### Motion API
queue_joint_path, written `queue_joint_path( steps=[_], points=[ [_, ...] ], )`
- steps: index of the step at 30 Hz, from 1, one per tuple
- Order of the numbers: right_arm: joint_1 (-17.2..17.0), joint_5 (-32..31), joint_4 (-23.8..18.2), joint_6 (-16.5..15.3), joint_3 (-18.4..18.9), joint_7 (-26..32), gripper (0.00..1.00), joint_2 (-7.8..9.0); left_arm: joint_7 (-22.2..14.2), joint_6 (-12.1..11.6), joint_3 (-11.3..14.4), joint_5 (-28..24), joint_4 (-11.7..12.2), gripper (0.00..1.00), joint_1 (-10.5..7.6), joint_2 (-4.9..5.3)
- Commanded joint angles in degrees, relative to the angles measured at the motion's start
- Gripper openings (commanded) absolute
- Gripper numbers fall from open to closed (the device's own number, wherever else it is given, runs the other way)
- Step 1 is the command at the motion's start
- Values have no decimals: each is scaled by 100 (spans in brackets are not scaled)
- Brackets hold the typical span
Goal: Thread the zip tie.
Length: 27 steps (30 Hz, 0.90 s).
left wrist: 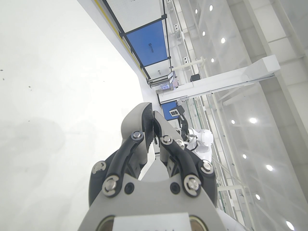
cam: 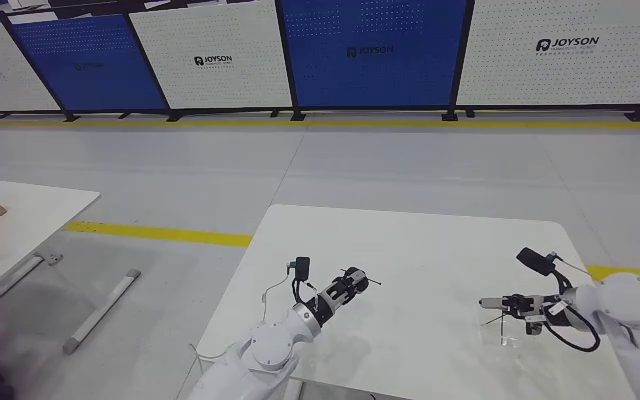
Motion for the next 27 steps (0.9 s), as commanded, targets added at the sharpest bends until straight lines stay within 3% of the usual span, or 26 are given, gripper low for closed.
queue_joint_path(
  steps=[1,10,22,27],
  points=[
    [11,-10,-6,22,-9,-22,100,-2,0,0,0,0,0,0,0,0],
    [-53,109,49,-14,-10,-143,100,-7,0,0,0,0,0,0,0,0],
    [-35,-3,11,227,44,-97,100,45,0,0,0,0,0,0,0,0],
    [-9,-29,-42,380,-4,5,91,55,0,0,0,0,0,0,0,0]
  ],
)
